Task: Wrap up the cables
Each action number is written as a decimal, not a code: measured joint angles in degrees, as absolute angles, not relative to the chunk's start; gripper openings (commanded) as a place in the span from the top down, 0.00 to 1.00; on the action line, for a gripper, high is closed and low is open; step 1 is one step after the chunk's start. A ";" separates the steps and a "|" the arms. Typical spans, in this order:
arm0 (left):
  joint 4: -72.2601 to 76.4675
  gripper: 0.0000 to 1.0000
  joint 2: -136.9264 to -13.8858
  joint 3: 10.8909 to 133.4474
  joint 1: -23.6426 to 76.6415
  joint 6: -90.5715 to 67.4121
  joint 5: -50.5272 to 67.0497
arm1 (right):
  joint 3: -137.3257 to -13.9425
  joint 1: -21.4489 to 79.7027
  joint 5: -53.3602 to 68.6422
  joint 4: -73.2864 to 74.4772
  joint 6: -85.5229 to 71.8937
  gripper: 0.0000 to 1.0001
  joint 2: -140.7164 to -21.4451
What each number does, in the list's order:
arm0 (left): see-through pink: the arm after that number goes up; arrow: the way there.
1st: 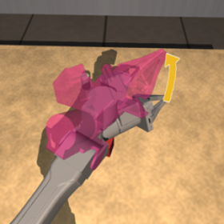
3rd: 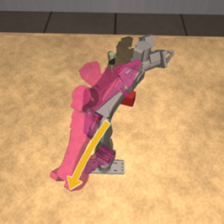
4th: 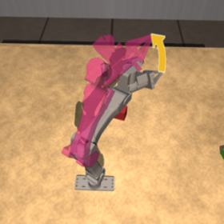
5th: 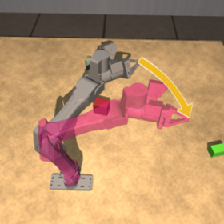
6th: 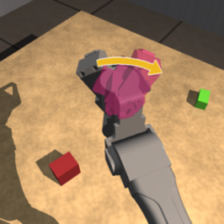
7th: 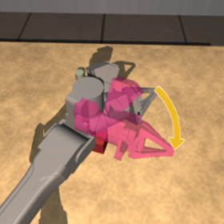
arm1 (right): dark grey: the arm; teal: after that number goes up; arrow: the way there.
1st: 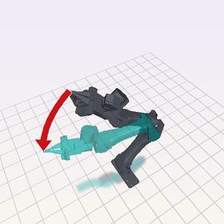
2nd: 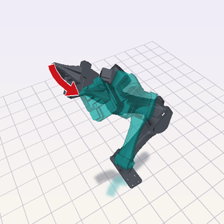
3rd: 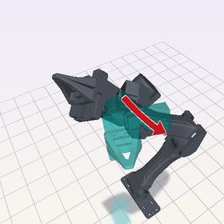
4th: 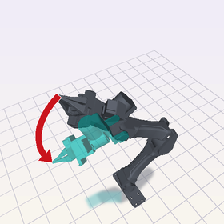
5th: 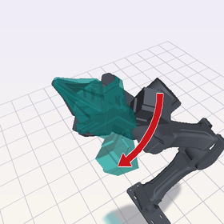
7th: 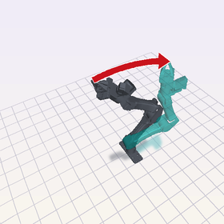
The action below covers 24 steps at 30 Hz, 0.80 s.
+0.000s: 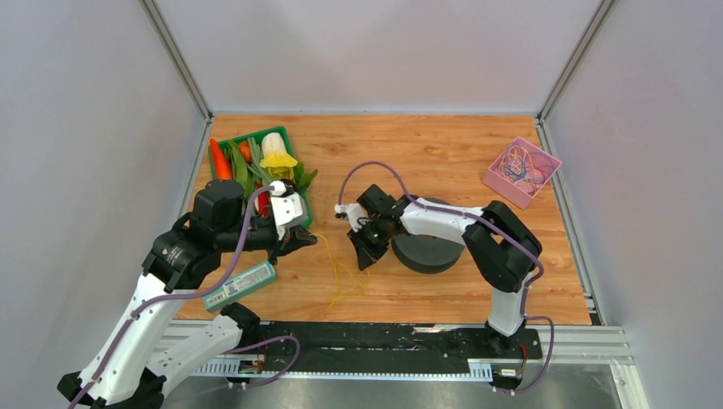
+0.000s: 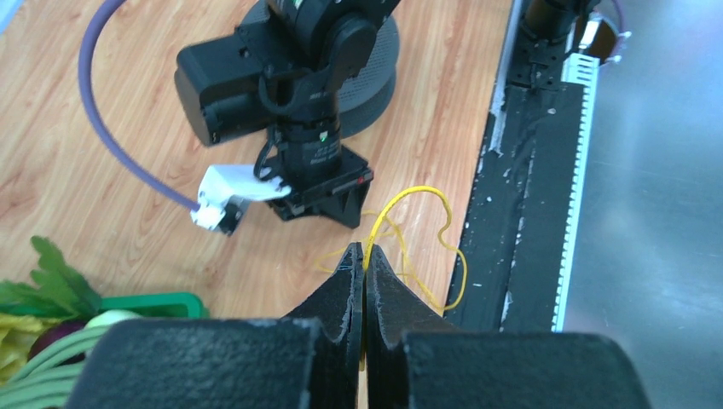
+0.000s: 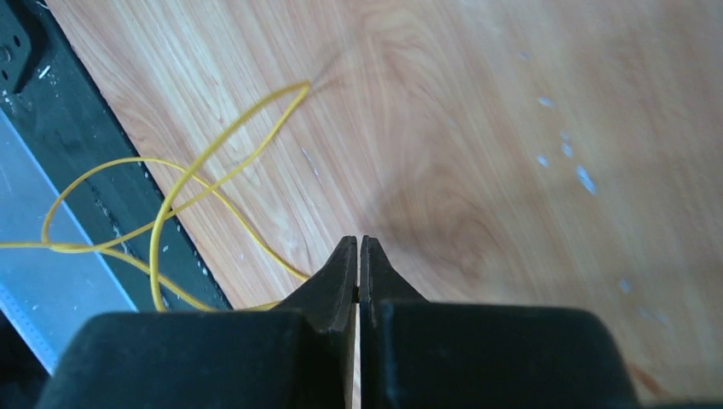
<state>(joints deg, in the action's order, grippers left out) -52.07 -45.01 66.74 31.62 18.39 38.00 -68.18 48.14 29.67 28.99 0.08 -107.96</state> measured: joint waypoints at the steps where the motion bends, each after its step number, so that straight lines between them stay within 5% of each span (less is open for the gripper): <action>1: -52.16 1.00 -44.71 66.74 31.55 18.20 36.75 | -68.49 46.89 29.91 30.87 0.51 1.00 -106.72; 13: -53.19 1.00 -42.57 65.34 22.48 13.17 18.61 | -87.35 5.43 34.76 46.89 7.73 1.00 -76.18; 24: -56.31 1.00 -42.26 65.32 14.66 12.49 0.91 | -95.33 -28.67 41.52 52.66 11.57 1.00 -75.61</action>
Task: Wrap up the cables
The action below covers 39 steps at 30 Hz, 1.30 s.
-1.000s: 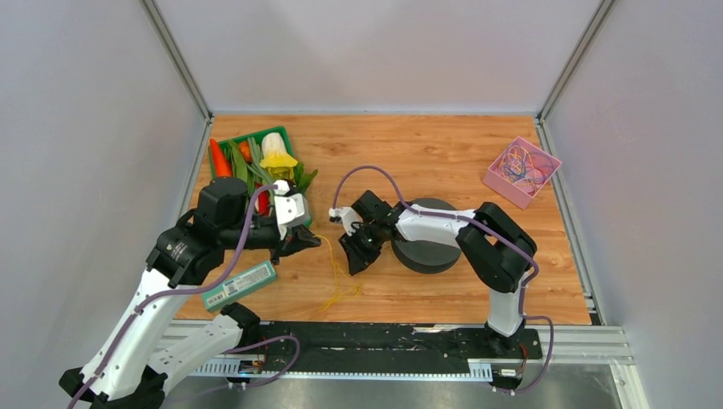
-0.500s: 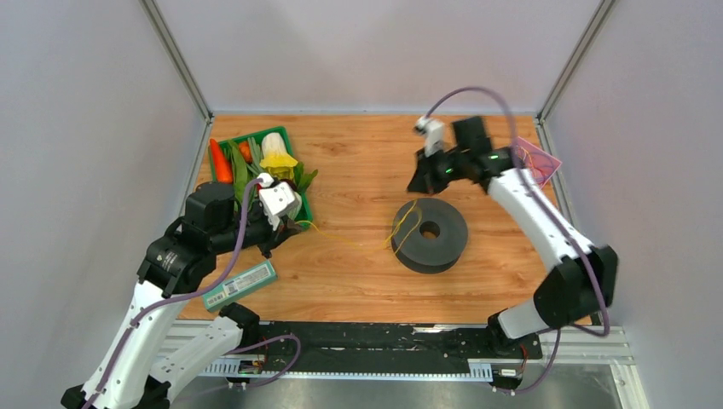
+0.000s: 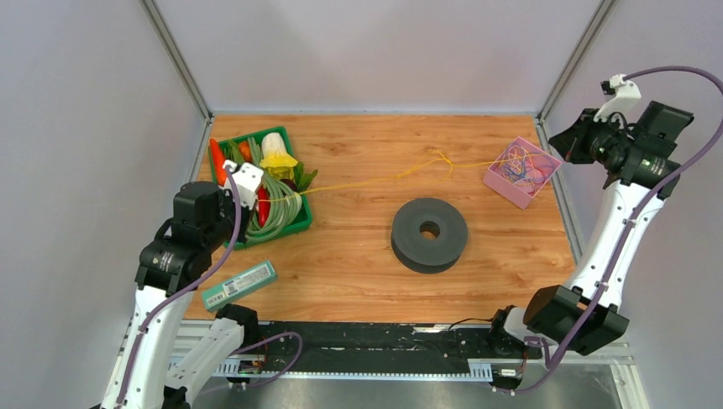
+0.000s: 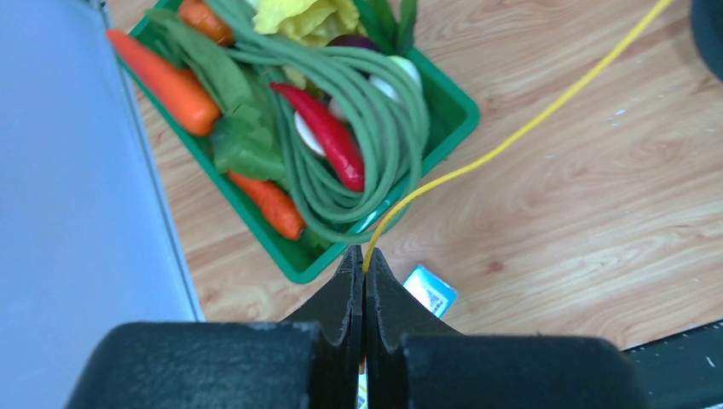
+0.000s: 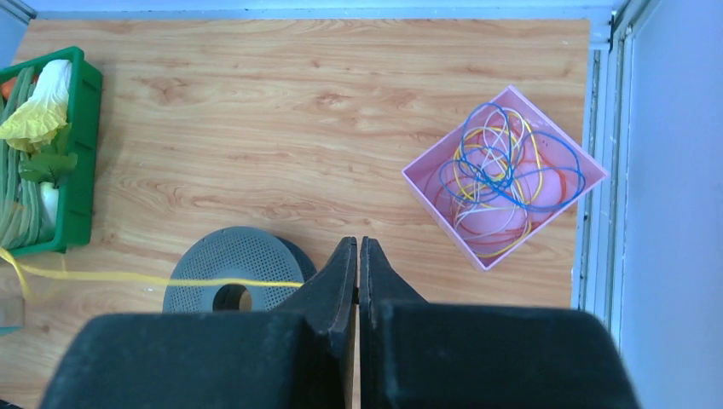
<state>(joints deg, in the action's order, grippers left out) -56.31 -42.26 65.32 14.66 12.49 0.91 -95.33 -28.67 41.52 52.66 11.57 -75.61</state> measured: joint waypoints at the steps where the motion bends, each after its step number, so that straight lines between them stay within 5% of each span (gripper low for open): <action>1: -56.55 1.00 -42.26 65.32 14.15 12.47 0.16 | -95.44 -30.09 42.48 53.28 11.86 1.00 -75.96; 39: -58.89 1.00 -44.40 55.16 8.84 21.61 -4.51 | -92.18 -37.91 45.71 55.13 18.96 1.00 -75.79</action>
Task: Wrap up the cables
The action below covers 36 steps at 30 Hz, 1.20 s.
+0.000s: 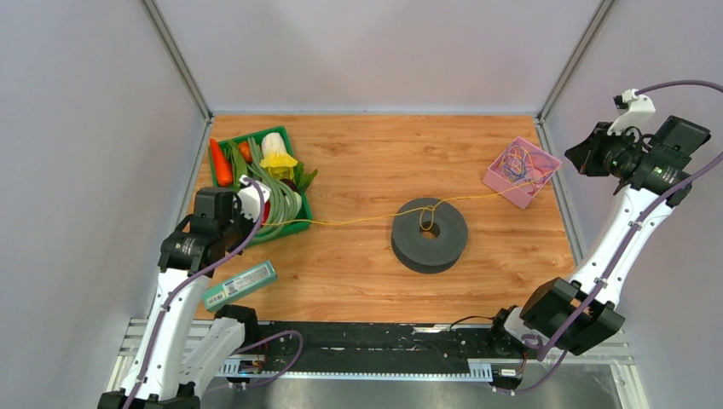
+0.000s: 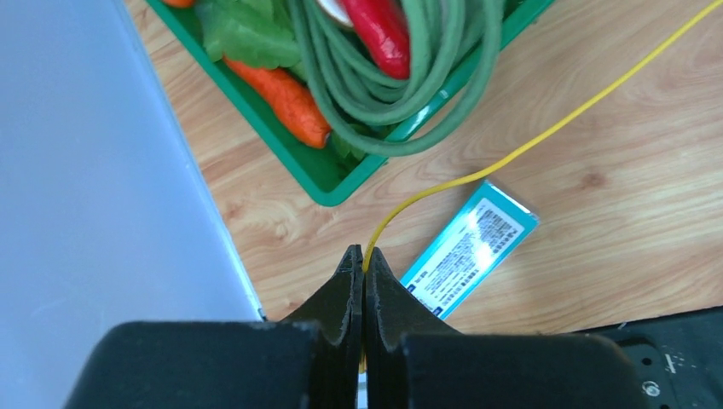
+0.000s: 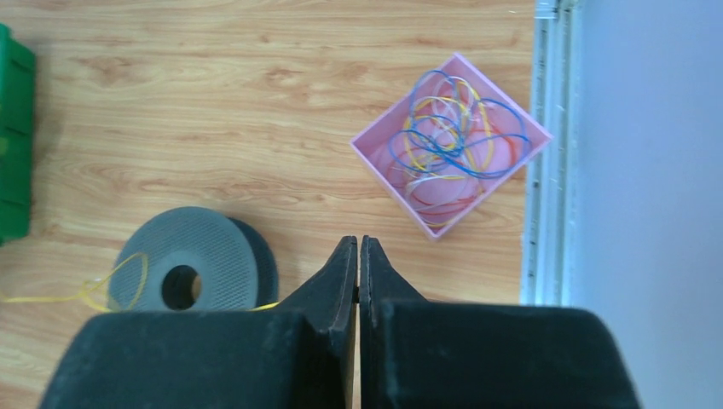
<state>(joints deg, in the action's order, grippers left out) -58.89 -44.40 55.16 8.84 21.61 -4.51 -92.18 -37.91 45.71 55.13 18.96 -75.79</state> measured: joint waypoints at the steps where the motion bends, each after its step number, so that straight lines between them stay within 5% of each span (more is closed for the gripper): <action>1: -58.89 1.00 -44.40 55.02 8.47 21.85 -5.19 | -92.18 -38.17 44.77 54.85 19.31 1.00 -75.92; 26: -53.15 1.00 -60.18 59.37 -33.52 34.04 1.93 | -94.19 -45.56 32.42 46.28 29.12 1.00 -79.40; 36: -51.94 1.00 -63.46 59.37 -43.29 39.90 5.52 | -95.37 -45.56 29.32 44.40 31.38 1.00 -79.44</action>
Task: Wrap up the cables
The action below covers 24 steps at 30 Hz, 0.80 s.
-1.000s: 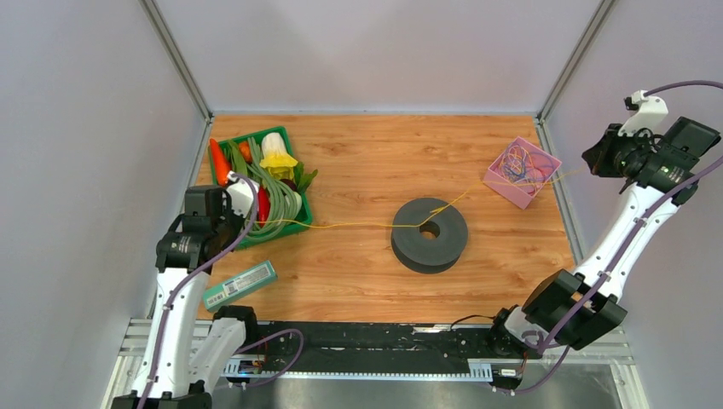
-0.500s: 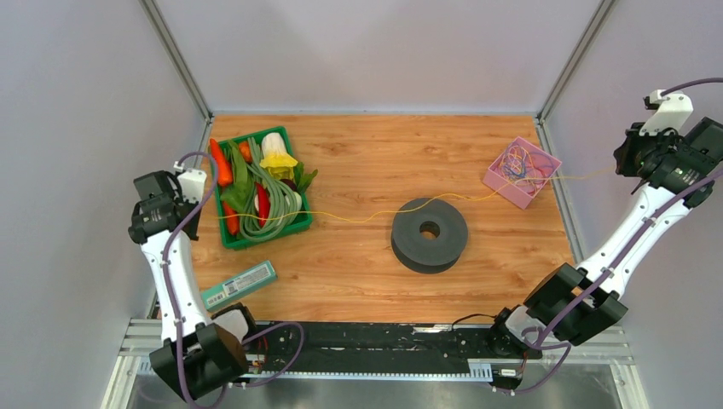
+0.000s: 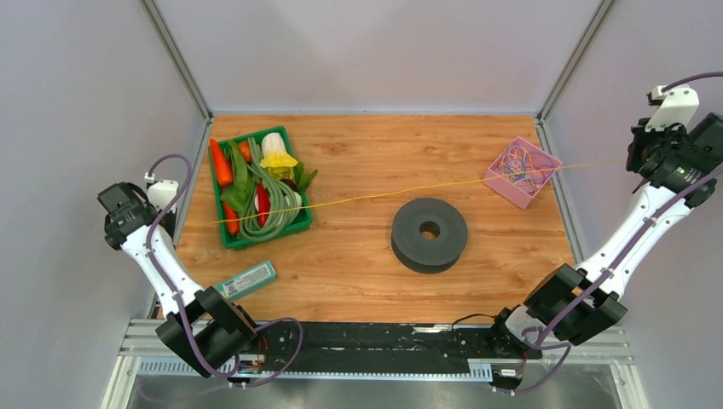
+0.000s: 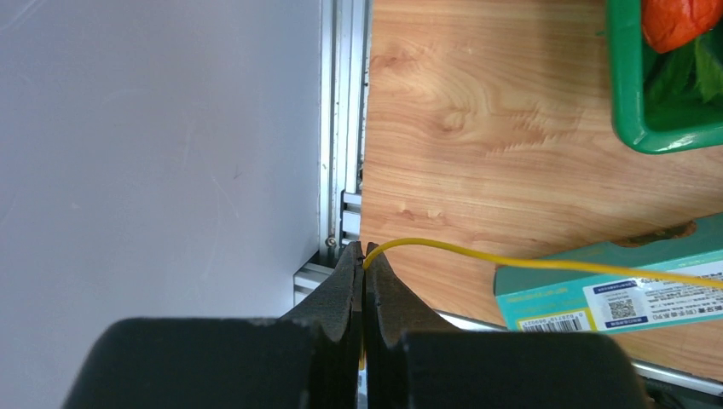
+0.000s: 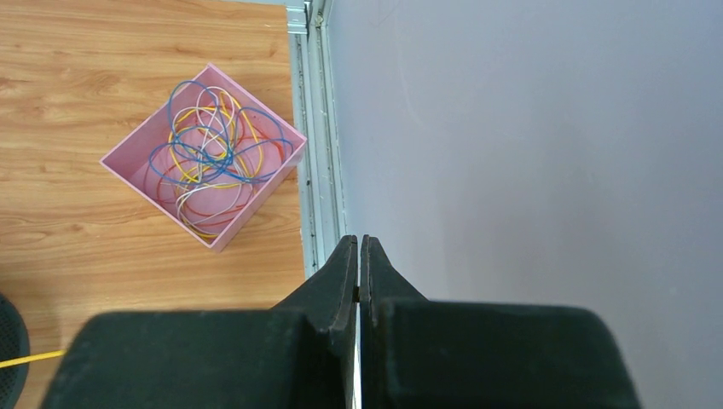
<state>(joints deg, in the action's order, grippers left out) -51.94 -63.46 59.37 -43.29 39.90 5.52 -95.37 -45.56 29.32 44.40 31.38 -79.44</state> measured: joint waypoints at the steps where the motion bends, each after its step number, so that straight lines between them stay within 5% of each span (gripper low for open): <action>1: -51.81 1.00 -63.77 59.37 -43.94 40.32 5.74 | -95.39 -45.56 29.23 44.40 31.40 1.00 -79.46; 24: -52.14 1.00 -66.78 58.26 -50.61 46.92 12.43 | -95.55 -45.45 28.69 44.01 33.61 1.00 -81.32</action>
